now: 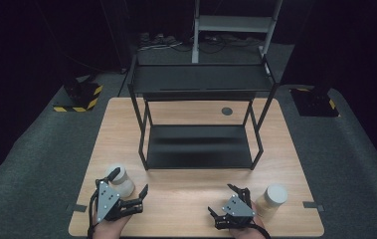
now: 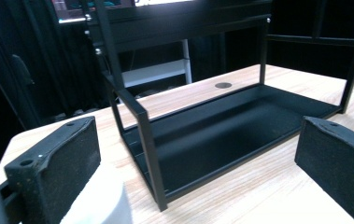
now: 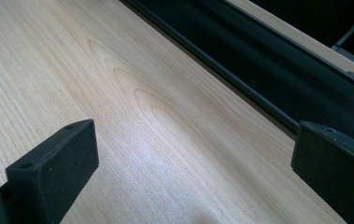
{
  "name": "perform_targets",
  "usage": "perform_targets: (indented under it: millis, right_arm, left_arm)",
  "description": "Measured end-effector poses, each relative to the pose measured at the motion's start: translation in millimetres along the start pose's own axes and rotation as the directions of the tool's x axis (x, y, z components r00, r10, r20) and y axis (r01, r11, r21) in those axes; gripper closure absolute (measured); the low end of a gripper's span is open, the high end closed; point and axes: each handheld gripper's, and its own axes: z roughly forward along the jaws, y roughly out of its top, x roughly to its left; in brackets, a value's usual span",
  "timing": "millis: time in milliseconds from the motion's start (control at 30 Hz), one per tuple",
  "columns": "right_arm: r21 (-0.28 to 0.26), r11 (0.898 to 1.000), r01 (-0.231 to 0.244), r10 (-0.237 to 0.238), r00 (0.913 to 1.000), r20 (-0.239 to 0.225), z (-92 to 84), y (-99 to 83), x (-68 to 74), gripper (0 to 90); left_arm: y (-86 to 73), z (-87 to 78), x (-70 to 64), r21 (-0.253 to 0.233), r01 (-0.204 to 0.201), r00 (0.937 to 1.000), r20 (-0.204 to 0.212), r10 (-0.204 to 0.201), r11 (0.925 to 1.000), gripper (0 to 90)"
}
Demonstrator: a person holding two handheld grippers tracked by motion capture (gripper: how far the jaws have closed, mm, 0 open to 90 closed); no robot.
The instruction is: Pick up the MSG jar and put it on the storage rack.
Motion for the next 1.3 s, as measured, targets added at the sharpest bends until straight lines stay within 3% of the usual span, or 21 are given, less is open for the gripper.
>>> perform_targets:
  millis: [800, 1300]
  right_arm:
    - [-0.001, 1.0, 0.009, -0.009, 1.0, 0.0, 0.1, -0.1, 0.8, 0.0]
    - [-0.001, 1.0, 0.01, -0.01, 0.9999, 0.0, 0.1, -0.1, 0.9, 0.0]
  left_arm:
    - [-7.7, -2.5, 14.1, 0.044, 0.033, 0.9928, -0.117, -0.027, 0.9985, 0.4]
    - [-16.8, 4.2, 23.1, 0.091, 0.08, 0.991, -0.115, -0.07, 0.9926, 0.4]
